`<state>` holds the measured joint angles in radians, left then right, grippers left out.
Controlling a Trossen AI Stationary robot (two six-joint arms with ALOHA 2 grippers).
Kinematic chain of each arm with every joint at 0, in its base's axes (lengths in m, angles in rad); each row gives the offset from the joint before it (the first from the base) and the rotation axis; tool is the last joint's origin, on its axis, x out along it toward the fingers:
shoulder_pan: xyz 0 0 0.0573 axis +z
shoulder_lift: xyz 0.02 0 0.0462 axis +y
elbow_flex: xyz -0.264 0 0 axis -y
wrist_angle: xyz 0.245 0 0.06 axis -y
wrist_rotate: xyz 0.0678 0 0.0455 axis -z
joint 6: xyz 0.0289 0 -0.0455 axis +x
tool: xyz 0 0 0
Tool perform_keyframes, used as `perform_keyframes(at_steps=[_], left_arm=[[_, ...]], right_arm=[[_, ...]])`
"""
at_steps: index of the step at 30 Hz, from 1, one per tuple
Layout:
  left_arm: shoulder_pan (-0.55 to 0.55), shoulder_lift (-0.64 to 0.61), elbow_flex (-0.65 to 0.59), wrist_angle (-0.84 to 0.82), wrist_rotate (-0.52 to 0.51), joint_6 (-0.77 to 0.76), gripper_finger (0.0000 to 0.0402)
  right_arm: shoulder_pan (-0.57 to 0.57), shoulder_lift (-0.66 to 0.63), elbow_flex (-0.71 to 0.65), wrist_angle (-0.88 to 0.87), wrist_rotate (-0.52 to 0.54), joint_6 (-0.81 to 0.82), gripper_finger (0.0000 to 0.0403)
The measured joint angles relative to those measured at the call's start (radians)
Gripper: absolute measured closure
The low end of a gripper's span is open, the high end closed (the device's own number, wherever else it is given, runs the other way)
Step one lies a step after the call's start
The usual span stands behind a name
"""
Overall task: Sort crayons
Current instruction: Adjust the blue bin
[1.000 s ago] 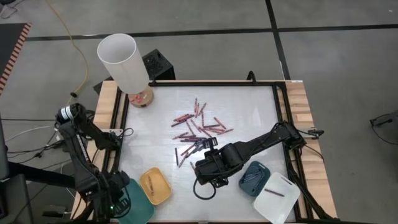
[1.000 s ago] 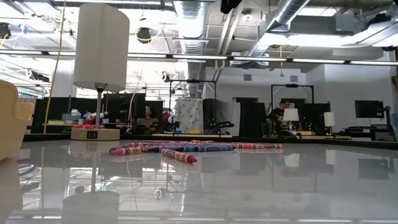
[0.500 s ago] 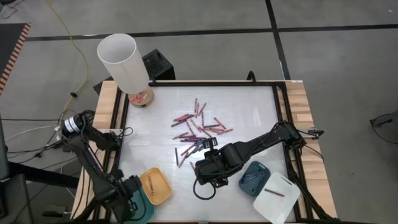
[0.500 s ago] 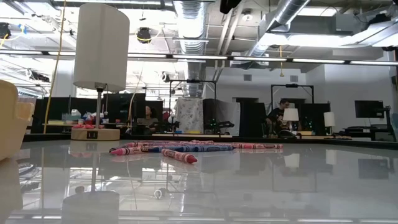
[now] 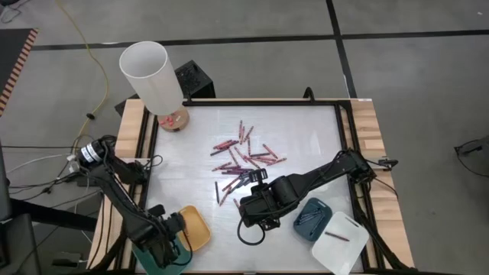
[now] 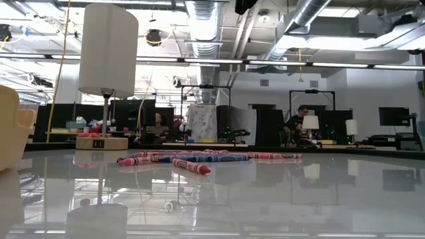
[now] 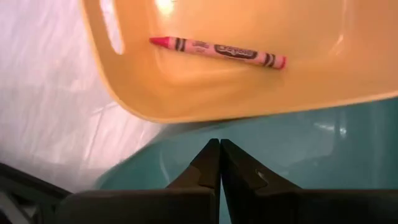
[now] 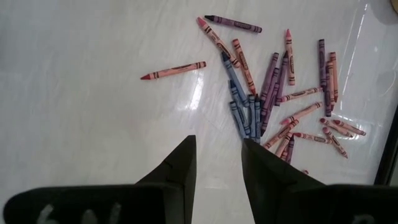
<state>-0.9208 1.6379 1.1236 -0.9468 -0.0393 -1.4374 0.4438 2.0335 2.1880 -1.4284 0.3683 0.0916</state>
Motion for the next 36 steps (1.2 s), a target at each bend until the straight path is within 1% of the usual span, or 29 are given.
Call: perform_keyframes(at_steps=[3, 16, 22, 29, 36], left_arm=[[0.0, 0.0, 0.0, 0.002, -0.019, -0.02, 0.0401], [-0.012, 0.004, 0.0, 0.03, -0.02, -0.068, 0.0401], [-0.021, 0.054, 0.0, 0.055, 0.053, -0.066, 0.0401], [-0.022, 0.065, 0.0, 0.05, -0.003, -0.066, 0.0401], [-0.017, 0.066, -0.024, 0.049, -0.023, -0.064, 0.0401]], right_arm=[[0.004, 0.0, 0.0, 0.0, 0.0, 0.016, 0.0281], [0.027, 0.0, 0.0, -0.004, 0.0, 0.031, 0.0281], [0.032, 0.0, 0.0, -0.007, 0.0, 0.035, 0.0281], [0.033, 0.0, 0.0, -0.008, 0.0, 0.035, 0.0281], [0.032, 0.0, 0.0, -0.007, 0.0, 0.033, 0.0281]])
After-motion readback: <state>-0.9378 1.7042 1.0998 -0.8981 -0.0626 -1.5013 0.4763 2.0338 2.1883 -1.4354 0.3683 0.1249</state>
